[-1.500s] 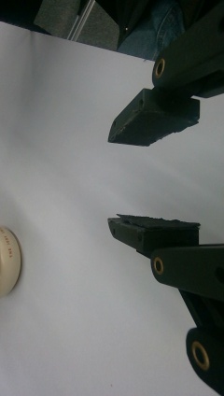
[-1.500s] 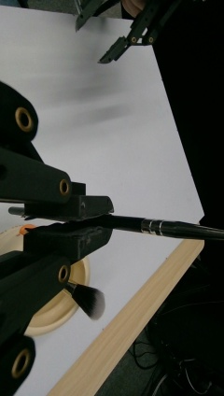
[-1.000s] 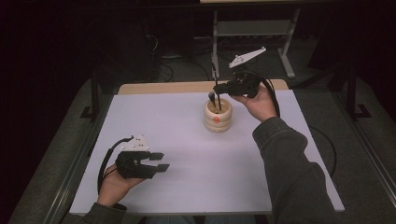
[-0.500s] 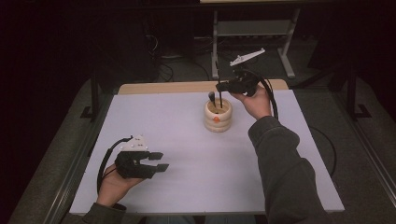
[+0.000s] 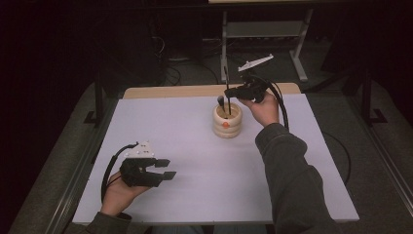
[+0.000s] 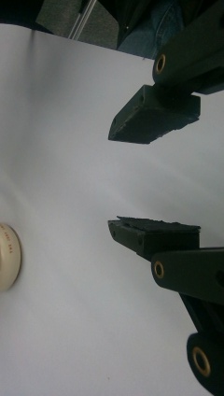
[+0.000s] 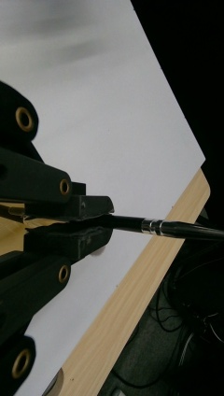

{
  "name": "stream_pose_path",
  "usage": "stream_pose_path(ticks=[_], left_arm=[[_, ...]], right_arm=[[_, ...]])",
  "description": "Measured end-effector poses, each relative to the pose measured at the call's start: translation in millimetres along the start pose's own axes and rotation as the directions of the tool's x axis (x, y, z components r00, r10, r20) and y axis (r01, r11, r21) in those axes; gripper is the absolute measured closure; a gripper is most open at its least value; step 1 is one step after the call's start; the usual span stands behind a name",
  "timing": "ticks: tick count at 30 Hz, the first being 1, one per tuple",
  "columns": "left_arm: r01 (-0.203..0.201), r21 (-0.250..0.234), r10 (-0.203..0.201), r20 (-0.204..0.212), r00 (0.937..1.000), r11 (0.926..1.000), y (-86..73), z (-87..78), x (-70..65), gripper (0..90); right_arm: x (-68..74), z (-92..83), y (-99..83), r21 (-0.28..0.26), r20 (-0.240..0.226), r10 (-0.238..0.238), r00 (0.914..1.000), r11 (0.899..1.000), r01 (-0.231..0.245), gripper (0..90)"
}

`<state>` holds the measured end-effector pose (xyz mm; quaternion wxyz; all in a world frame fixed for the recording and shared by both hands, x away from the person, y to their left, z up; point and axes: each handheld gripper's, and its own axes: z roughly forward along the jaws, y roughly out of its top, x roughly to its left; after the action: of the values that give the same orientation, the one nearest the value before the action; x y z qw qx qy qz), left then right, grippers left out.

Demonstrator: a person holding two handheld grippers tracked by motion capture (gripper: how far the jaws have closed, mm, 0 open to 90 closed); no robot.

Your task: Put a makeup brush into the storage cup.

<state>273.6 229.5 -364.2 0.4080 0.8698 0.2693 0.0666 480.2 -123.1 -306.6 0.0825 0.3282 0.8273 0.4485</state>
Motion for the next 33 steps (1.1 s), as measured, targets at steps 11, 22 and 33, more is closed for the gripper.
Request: stream_pose_path(ticks=[11, 22, 33], left_arm=[[-0.01, 0.011, 0.01, 0.001, 0.9999, 0.9999, -0.2, -0.3, 0.9, 49.9], [-0.009, 0.011, 0.009, -0.001, 1.0, 0.9999, -0.3, -1.1, 1.3, 49.8], [-0.003, 0.005, 0.003, 0.001, 1.0, 1.0, -0.5, -1.0, 0.7, 49.8]], right_arm=[[-2.9, 4.5, -5.5, 0.012, 0.004, 0.011, 0.9999, 1.0, -0.011, 83.7], [-3.5, 8.7, -8.7, 0.016, 0.004, 0.017, 0.9999, 1.0, -0.017, 83.7], [-3.8, 10.9, -10.5, 0.026, 0.006, 0.02, 0.9998, 0.999, -0.02, 83.7]])
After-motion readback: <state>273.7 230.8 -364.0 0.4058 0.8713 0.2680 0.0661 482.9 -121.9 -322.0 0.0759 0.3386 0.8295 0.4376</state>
